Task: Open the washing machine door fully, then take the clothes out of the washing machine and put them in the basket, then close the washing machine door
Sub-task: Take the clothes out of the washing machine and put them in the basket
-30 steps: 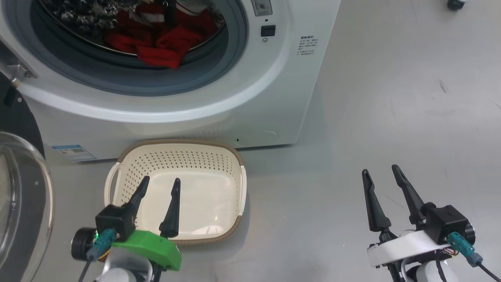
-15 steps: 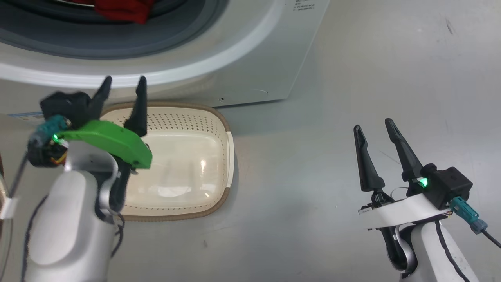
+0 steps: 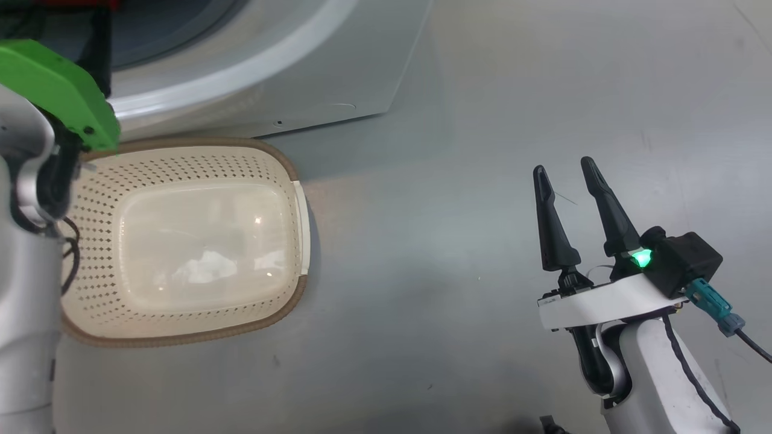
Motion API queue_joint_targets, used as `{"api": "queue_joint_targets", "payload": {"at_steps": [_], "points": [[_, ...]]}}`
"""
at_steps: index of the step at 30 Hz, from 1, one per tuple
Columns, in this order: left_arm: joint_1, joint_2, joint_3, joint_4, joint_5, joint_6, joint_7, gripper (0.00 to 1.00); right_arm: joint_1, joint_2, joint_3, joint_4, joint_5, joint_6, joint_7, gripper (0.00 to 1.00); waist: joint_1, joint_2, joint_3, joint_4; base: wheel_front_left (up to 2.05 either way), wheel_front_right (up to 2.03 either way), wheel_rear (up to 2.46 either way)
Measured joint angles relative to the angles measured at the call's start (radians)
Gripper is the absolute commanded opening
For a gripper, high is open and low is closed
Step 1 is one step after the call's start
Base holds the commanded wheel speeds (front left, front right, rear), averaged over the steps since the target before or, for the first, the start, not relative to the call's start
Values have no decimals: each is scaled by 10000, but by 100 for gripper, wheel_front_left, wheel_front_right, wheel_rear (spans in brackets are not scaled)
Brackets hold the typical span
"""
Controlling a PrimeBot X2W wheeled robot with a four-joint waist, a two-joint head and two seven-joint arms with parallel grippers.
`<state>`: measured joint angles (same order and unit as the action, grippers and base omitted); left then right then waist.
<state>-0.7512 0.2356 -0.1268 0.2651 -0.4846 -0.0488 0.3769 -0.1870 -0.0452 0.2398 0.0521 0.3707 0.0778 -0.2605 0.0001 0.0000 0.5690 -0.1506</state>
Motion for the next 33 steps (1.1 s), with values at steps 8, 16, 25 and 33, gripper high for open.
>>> {"api": "queue_joint_targets", "payload": {"at_steps": [8, 16, 25, 33], "points": [[-1463, 696, 364, 173, -40, -12, 821, 100, -367, 0, 326, 33, 366, -2, 0, 100, 0, 0, 553, -541, 0, 0, 0], [-2856, 1218, 836, 336, -88, -19, 1151, 100, -801, 2, 591, 25, 796, -27, 0, 100, 0, 0, 1276, -1067, 0, 0, 0], [-3094, 1446, 871, 1091, -165, -96, 1429, 100, -1177, 4, 698, 29, 1047, -86, 0, 100, -1, 0, 1790, -1470, 0, 0, 0], [-3097, 1530, 857, 1841, -186, -102, 1728, 100, -1210, 6, 692, 113, 1281, -94, 0, 100, -1, 0, 1953, -1662, 0, 0, 0]]}}
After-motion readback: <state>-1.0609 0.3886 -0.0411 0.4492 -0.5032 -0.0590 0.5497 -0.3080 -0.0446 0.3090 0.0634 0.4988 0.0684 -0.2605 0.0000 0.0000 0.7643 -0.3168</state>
